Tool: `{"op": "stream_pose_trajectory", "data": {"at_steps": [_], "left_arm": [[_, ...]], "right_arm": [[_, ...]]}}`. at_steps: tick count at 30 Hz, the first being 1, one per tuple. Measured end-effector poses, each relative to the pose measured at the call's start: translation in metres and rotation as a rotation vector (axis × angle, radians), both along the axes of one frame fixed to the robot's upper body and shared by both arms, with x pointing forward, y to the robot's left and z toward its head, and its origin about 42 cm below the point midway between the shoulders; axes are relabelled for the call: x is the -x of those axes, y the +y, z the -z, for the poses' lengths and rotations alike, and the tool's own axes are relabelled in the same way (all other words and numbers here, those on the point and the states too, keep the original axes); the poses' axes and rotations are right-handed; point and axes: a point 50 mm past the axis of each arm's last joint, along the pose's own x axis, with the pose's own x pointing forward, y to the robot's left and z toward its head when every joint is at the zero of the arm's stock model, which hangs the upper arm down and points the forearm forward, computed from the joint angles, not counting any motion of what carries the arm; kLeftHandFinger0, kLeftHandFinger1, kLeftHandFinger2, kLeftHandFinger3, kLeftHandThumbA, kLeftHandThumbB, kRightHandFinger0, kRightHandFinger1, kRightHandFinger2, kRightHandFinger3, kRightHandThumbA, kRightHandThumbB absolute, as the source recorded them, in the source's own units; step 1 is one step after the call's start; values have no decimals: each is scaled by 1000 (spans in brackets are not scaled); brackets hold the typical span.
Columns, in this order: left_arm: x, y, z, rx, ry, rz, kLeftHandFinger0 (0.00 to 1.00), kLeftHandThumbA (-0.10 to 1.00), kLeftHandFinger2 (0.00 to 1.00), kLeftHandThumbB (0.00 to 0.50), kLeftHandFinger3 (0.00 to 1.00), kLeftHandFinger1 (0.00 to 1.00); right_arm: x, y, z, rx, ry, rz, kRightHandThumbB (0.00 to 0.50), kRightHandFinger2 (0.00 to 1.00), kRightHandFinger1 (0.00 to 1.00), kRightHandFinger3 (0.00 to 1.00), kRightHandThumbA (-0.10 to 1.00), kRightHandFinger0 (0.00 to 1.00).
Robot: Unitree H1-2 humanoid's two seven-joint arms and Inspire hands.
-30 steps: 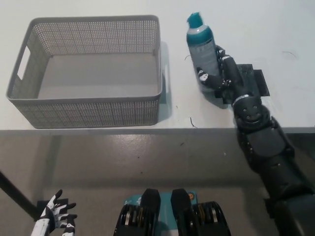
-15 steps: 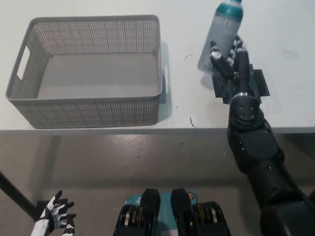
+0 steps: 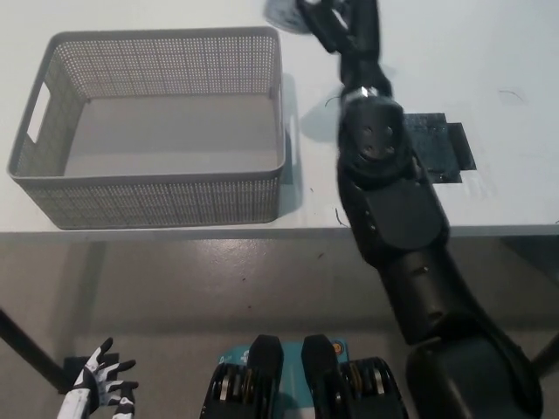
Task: Use the right hand to pick up an air purifying spray and put it inside a container
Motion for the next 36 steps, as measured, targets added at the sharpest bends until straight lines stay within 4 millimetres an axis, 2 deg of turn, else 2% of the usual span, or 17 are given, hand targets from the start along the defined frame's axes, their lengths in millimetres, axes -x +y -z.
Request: {"op": "stream_pose_trajectory", "data": {"at_steps": [3, 8, 9, 10, 12, 13, 14, 16, 17, 18, 19, 21, 25, 26, 31, 36], "left_arm": [[-1, -1, 0, 0, -1, 3, 529, 315, 776, 350, 1000, 647], [0, -1, 0, 1, 1, 6, 521, 297, 767, 345, 1000, 636], [-1, -2, 0, 2, 1, 6, 523, 300, 768, 345, 1000, 638], [-1, -2, 0, 2, 1, 7, 528, 335, 771, 351, 1000, 639], [-1, -2, 1, 2, 1, 9, 537, 423, 775, 375, 1000, 641], [-1, -3, 1, 2, 2, 10, 548, 440, 782, 371, 1000, 653], [-1, -3, 1, 1, 2, 11, 565, 404, 796, 369, 1000, 663], [-1, -3, 1, 1, 3, 13, 568, 398, 798, 364, 1000, 664], [-1, -3, 1, 1, 4, 15, 568, 387, 800, 361, 1000, 668], [-1, -4, 1, 1, 4, 16, 569, 385, 800, 361, 1000, 670], [-1, -4, 1, 1, 4, 17, 573, 372, 803, 359, 1000, 674], [-1, -4, 1, 1, 5, 18, 578, 358, 807, 352, 1000, 677], [-1, -4, 0, -1, 3, 21, 570, 357, 798, 337, 1000, 663], [-1, -4, 0, -3, 4, 22, 572, 384, 802, 356, 1000, 664], [-1, -4, 0, -6, 4, 23, 560, 358, 790, 345, 1000, 648], [-1, -4, 0, -9, 5, 24, 550, 404, 773, 356, 1000, 629]], "right_arm": [[4, 15, -7, 19, -14, -43, 399, 454, 401, 432, -100, 414], [8, 29, -5, 75, -1, -85, 411, 446, 406, 423, -100, 413], [9, 32, -3, 86, 3, -93, 411, 448, 409, 422, -100, 414], [9, 34, 0, 93, 10, -99, 408, 445, 403, 423, -100, 403], [10, 36, 5, 100, 25, -104, 418, 455, 440, 414, -100, 443], [10, 37, 10, 105, 36, -106, 419, 451, 429, 409, -100, 434], [10, 38, 15, 113, 49, -107, 425, 435, 394, 403, -100, 390], [9, 38, 26, 127, 76, -107, 428, 440, 404, 413, -100, 391], [9, 38, 37, 136, 107, -105, 471, 653, 595, 624, 54, 538], [8, 37, 45, 143, 129, -106, 494, 928, 824, 926, 274, 708], [8, 36, 52, 150, 146, -110, 500, 1000, 1000, 1000, 381, 1000], [9, 35, 61, 166, 165, -141, 500, 1000, 1000, 1000, 498, 1000], [8, 32, 68, 201, 178, -182, 500, 1000, 1000, 1000, 611, 1000], [7, 31, 68, 214, 177, -201, 500, 1000, 1000, 1000, 629, 1000], [6, 29, 69, 232, 184, -262, 500, 1000, 1000, 1000, 630, 1000], [7, 31, 69, 239, 184, -308, 500, 1000, 1000, 1000, 620, 1000]]}}
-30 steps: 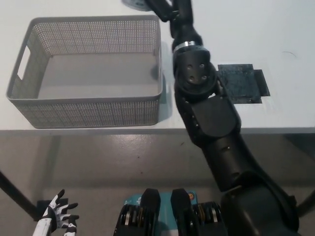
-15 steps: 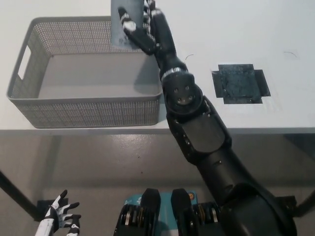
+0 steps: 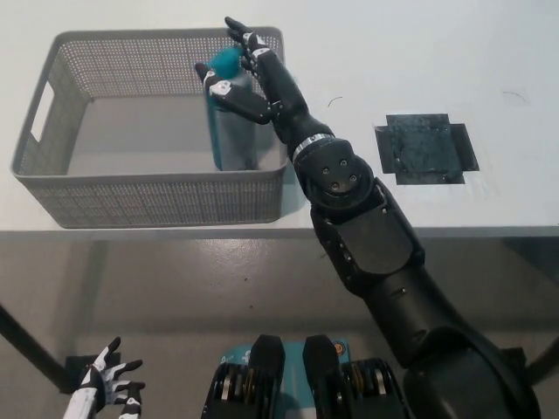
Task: Use the right hand to pick up an air purifying spray and put it inside a container
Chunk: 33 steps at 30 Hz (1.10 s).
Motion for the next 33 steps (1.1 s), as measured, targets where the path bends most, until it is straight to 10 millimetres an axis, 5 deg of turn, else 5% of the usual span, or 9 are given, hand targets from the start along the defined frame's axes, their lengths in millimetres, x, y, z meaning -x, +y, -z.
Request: {"op": "stream_pose_trajectory", "data": {"at_steps": [8, 10, 16, 20, 27, 30, 33], "left_arm": [[1, -1, 2, -5, 6, 3, 568, 389, 800, 366, 1000, 675], [1, -1, 2, -5, 7, 3, 565, 399, 797, 367, 1000, 673], [2, 0, 2, -4, 10, 1, 578, 396, 796, 379, 1000, 671], [2, 0, 2, -4, 10, 0, 545, 392, 775, 374, 1000, 648], [2, 0, 4, -2, 15, -2, 525, 404, 760, 362, 1000, 630], [3, 0, 5, -2, 19, -3, 536, 372, 764, 363, 1000, 642], [5, 1, 6, -2, 24, -8, 561, 346, 786, 350, 1000, 666]], "right_arm": [[3, -4, -12, -17, -38, -41, 500, 1000, 1000, 1000, 635, 1000], [7, -11, -23, -30, -85, -47, 500, 1000, 1000, 1000, 583, 1000], [27, -41, -37, -72, -203, -20, 500, 1000, 1000, 1000, 648, 1000], [44, -65, -38, -90, -264, 6, 500, 1000, 1000, 1000, 556, 1000], [90, -117, -10, -95, -310, 60, 496, 1000, 1000, 1000, 532, 1000], [122, -144, 16, -83, -299, 94, 466, 1000, 1000, 1000, 544, 1000], [157, -174, 56, -43, -244, 136, 486, 1000, 1000, 1000, 582, 1000]]}}
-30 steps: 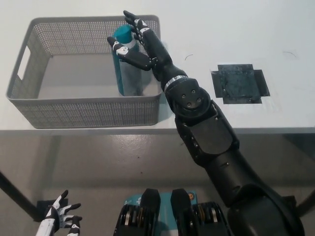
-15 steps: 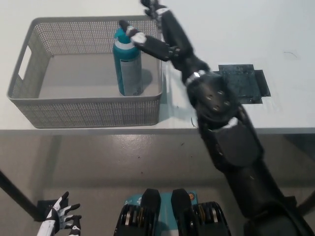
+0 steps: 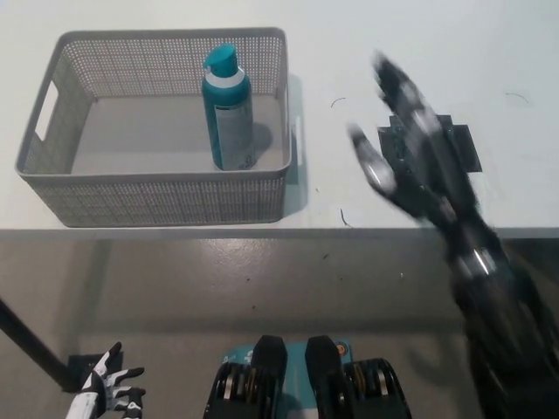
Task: Use the right hand to pick up an air purifying spray and put it inside a container
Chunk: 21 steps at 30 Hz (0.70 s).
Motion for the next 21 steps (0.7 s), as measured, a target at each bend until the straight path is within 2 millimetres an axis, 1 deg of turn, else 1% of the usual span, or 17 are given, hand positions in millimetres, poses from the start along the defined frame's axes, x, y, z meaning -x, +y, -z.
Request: {"op": "stream_pose_trajectory", "data": {"at_steps": [2, 3, 4, 5, 6, 7, 9, 10, 11, 12, 13, 14, 15, 16, 17, 19, 21], "left_arm": [[2, 1, 2, 0, 8, -5, 552, 384, 774, 349, 1000, 651], [3, 1, 2, 0, 10, -6, 550, 413, 773, 357, 1000, 648], [4, 2, 3, 0, 14, -8, 553, 436, 775, 363, 1000, 653], [5, 3, 4, -1, 18, -10, 570, 442, 783, 372, 1000, 667], [6, 3, 5, -1, 22, -13, 574, 455, 789, 376, 1000, 669], [7, 4, 6, -1, 27, -16, 574, 456, 790, 376, 1000, 669], [9, 5, 7, -1, 32, -19, 576, 453, 788, 377, 1000, 677], [10, 6, 8, -1, 35, -22, 582, 468, 791, 379, 1000, 687], [10, 6, 8, -2, 36, -24, 583, 471, 792, 379, 1000, 689], [10, 7, 8, -2, 36, -26, 583, 509, 786, 379, 1000, 690], [10, 7, 8, -2, 37, -28, 576, 522, 780, 372, 1000, 687], [10, 8, 9, -2, 36, -31, 583, 562, 791, 369, 1000, 709], [10, 8, 10, -2, 38, -32, 585, 563, 793, 368, 1000, 711], [10, 9, 11, -1, 40, -34, 610, 589, 817, 362, 1000, 752], [11, 9, 12, 0, 44, -38, 617, 588, 824, 361, 1000, 764], [11, 11, 13, 2, 45, -45, 613, 614, 830, 366, 1000, 760], [12, 16, 12, 7, 35, -69, 643, 665, 855, 379, 1000, 789]], "right_arm": [[33, -26, 43, 37, 100, 44, 485, 1000, 1000, 1000, 575, 1000], [44, -35, 57, 50, 137, 58, 480, 1000, 1000, 1000, 524, 1000], [64, -48, 79, 73, 201, 79, 469, 1000, 1000, 1000, 517, 1000], [80, -58, 97, 91, 255, 95, 466, 1000, 1000, 1000, 512, 1000], [93, -66, 111, 106, 302, 107, 449, 1000, 1000, 1000, 507, 1000], [112, -78, 129, 127, 366, 126, 448, 1000, 1000, 1000, 506, 1000], [139, -94, 156, 151, 460, 153, 459, 1000, 1000, 1000, 547, 1000], [158, -106, 175, 168, 530, 173, 472, 1000, 1000, 1000, 575, 1000], [168, -111, 185, 175, 567, 181, 472, 1000, 1000, 1000, 586, 1000], [177, -117, 195, 180, 606, 190, 460, 1000, 1000, 1000, 588, 1000], [183, -121, 205, 183, 639, 196, 475, 1000, 1000, 1000, 604, 1000], [192, -128, 218, 180, 684, 207, 458, 1000, 1000, 1000, 619, 1000], [195, -132, 223, 174, 701, 212, 457, 1000, 1000, 1000, 621, 1000], [195, -135, 228, 166, 711, 216, 488, 1000, 1000, 1000, 655, 1000], [195, -138, 232, 155, 716, 219, 491, 1000, 1000, 1000, 659, 1000], [190, -140, 233, 138, 703, 217, 498, 1000, 1000, 1000, 663, 1000], [180, -141, 227, 113, 655, 206, 500, 1000, 1000, 1000, 679, 1000]]}}
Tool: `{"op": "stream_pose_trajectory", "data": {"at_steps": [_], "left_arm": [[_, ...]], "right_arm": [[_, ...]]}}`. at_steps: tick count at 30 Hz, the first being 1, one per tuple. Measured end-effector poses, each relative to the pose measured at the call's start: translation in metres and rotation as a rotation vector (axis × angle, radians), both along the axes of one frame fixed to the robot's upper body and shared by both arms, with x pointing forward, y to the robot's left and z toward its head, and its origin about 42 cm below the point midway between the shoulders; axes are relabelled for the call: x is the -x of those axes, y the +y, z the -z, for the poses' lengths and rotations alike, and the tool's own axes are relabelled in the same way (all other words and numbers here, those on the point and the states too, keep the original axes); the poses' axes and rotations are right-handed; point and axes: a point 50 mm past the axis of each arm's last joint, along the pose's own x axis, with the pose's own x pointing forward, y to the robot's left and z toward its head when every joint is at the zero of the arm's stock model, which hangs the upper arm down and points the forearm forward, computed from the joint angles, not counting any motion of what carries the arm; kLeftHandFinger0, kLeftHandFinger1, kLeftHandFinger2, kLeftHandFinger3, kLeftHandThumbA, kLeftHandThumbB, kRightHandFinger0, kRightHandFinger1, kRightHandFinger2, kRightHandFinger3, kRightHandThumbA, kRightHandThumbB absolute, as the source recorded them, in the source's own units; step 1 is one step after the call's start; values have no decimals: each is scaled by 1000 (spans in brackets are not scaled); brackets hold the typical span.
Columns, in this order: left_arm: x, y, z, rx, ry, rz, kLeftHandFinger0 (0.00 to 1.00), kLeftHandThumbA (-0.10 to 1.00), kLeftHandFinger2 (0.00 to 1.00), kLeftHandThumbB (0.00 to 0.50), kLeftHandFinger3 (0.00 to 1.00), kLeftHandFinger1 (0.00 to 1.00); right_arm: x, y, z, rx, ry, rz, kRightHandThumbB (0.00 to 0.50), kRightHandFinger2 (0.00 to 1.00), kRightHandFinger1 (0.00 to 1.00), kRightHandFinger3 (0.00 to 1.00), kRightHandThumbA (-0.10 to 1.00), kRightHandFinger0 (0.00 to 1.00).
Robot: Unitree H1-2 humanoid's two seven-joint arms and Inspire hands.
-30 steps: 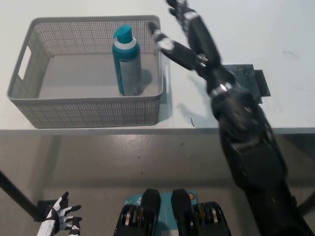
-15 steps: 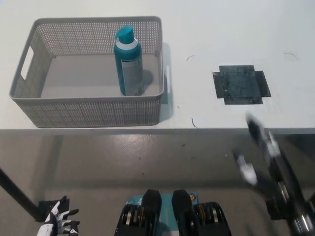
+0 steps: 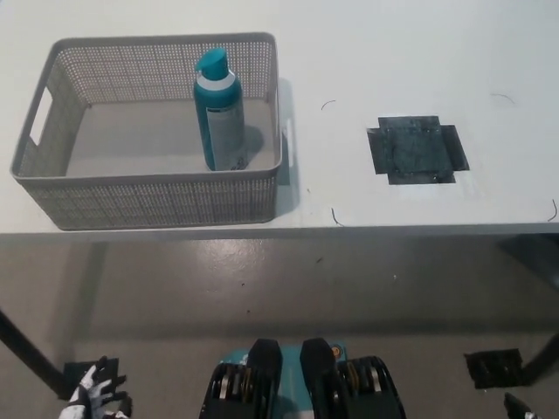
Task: Use the right hand to pick up an air purifying spray and put it inside a container
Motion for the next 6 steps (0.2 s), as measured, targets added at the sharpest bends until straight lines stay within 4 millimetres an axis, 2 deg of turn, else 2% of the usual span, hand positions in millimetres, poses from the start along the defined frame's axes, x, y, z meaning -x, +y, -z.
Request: {"op": "stream_pose_trajectory", "data": {"at_steps": [6], "left_arm": [[0, 7, -1, 0, -25, -29, 670, 648, 872, 380, 1000, 825]], "right_arm": [[-17, -2, -10, -32, -91, -12, 500, 1000, 1000, 1000, 665, 1000]]}}
